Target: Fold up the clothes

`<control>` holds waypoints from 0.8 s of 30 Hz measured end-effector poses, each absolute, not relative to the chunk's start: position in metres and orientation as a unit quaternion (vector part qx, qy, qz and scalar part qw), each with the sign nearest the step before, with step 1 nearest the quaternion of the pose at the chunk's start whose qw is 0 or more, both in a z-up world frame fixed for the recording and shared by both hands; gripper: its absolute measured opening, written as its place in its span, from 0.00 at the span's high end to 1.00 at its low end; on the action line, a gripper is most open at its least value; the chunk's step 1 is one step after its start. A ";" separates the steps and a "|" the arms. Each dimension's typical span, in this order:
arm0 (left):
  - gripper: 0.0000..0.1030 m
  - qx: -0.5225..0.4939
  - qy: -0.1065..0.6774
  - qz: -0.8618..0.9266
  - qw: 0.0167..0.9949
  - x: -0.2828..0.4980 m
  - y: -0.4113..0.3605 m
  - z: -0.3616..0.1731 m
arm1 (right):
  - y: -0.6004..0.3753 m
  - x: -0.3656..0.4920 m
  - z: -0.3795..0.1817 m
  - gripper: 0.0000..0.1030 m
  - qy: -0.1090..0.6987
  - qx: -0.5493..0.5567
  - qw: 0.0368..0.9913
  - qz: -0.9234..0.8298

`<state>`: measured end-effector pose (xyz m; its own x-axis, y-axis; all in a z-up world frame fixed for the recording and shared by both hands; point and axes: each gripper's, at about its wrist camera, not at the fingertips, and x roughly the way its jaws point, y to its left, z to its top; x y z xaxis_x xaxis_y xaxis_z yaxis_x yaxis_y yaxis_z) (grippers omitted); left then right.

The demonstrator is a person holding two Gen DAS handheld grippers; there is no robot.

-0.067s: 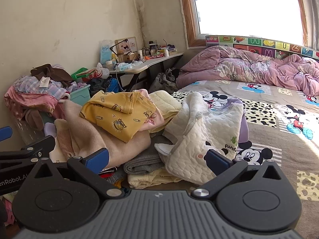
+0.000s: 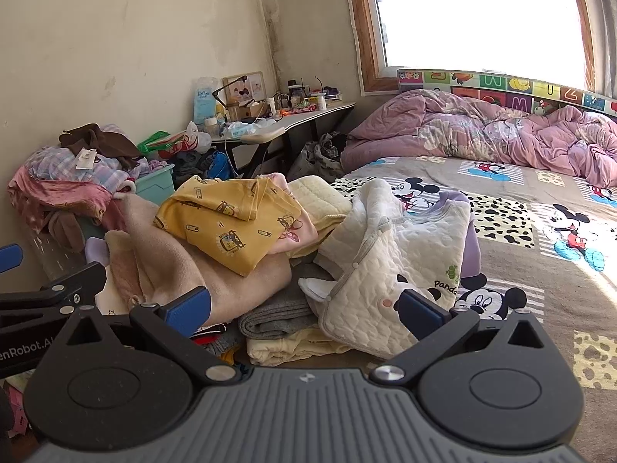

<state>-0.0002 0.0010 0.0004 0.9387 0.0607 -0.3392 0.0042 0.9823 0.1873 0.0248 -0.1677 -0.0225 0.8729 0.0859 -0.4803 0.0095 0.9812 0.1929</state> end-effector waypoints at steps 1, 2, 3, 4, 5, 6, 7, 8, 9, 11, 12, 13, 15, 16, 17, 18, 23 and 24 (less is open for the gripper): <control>0.00 0.094 0.174 0.014 0.980 0.000 0.001 0.001 | -0.167 0.024 -0.023 0.00 0.251 0.095 0.963 0.020; 0.00 0.095 0.173 0.014 0.980 0.000 0.002 0.001 | -0.166 0.024 -0.023 0.00 0.251 0.095 0.963 0.021; 0.00 0.097 0.172 0.014 0.980 0.000 0.002 0.001 | -0.165 0.023 -0.022 0.00 0.251 0.095 0.963 0.022; 0.00 0.098 0.171 0.014 0.980 0.000 0.003 0.001 | -0.164 0.023 -0.022 0.00 0.251 0.096 0.963 0.022; 0.00 0.099 0.170 0.014 0.980 -0.001 0.003 0.002 | -0.163 0.022 -0.022 0.00 0.251 0.096 0.963 0.023; 0.00 0.100 0.168 0.014 0.981 -0.003 0.004 0.003 | -0.163 0.022 -0.022 0.00 0.251 0.096 0.963 0.024; 0.00 0.101 0.167 0.013 0.981 -0.003 0.004 0.004 | -0.164 0.022 -0.023 0.00 0.251 0.096 0.963 0.024; 0.00 0.103 0.167 0.013 0.981 -0.004 0.003 0.003 | -0.166 0.023 -0.023 0.00 0.251 0.097 0.963 0.024; 0.00 0.104 0.167 0.014 0.980 -0.005 0.001 0.002 | -0.167 0.023 -0.023 0.00 0.251 0.097 0.963 0.025; 0.00 0.105 0.167 0.014 0.980 -0.005 -0.001 0.002 | -0.169 0.023 -0.022 0.00 0.252 0.097 0.963 0.025; 0.00 0.105 0.167 0.015 0.980 -0.005 -0.001 0.002 | -0.169 0.022 -0.021 0.00 0.251 0.097 0.963 0.024; 0.00 0.105 0.167 0.015 0.980 -0.006 -0.001 0.002 | -0.164 0.020 -0.022 0.00 0.250 0.095 0.963 0.022; 0.00 0.105 0.167 0.014 0.980 -0.006 0.000 0.002 | -0.164 0.019 -0.022 0.00 0.249 0.094 0.964 0.021; 0.00 0.105 0.167 0.014 0.980 -0.006 0.000 0.002 | -0.164 0.019 -0.022 0.00 0.249 0.094 0.964 0.021; 0.00 0.105 0.168 0.014 0.980 -0.006 0.000 0.003 | -0.164 0.019 -0.022 0.00 0.250 0.095 0.963 0.021; 0.00 0.104 0.168 0.013 0.980 -0.007 0.000 0.003 | -0.165 0.019 -0.022 0.00 0.250 0.095 0.963 0.021; 0.00 0.106 0.168 0.012 0.980 -0.008 0.000 0.004 | -0.165 0.019 -0.022 0.00 0.250 0.095 0.963 0.021; 0.00 0.106 0.168 0.012 0.980 -0.008 0.000 0.005 | -0.165 0.018 -0.022 0.00 0.250 0.095 0.963 0.021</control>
